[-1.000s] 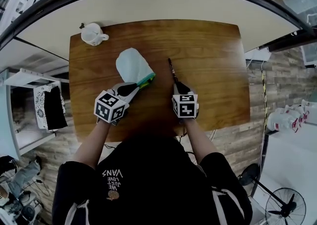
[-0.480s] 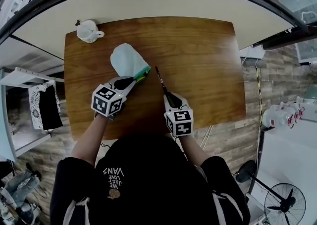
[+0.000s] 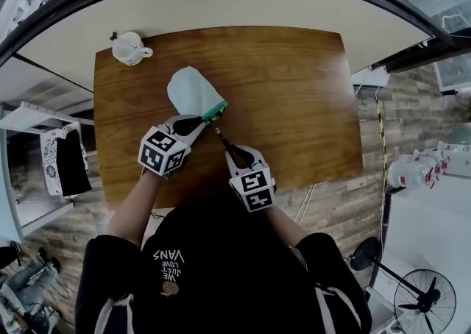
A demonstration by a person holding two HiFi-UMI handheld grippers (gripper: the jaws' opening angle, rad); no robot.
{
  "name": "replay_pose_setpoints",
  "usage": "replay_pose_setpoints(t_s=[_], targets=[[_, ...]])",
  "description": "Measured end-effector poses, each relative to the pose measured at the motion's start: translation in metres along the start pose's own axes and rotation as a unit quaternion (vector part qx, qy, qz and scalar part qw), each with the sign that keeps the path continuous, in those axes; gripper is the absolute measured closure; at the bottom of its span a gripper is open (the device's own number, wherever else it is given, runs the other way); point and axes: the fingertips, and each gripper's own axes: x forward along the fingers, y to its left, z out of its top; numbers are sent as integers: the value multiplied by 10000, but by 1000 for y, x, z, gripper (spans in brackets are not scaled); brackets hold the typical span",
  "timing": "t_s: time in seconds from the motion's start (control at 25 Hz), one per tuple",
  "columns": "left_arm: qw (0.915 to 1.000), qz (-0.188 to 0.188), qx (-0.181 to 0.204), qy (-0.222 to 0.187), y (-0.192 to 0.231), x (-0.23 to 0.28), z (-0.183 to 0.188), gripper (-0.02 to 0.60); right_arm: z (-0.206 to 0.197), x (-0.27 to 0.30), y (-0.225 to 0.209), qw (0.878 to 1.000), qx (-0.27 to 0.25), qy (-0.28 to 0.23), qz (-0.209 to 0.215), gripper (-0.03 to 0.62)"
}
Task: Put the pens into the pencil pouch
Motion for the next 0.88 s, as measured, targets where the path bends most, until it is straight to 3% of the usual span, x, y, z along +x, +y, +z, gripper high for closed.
replay_pose_setpoints(t_s=[0.56,0.88], targets=[[9975,-634,-129,-283,-29,-8,-1,537,47,49,-4,9982,-538,-26,266,528],[9959,-745,-333,-392,-26,-5,1,537,55,66,-16,9990,-326,-187,254,528]])
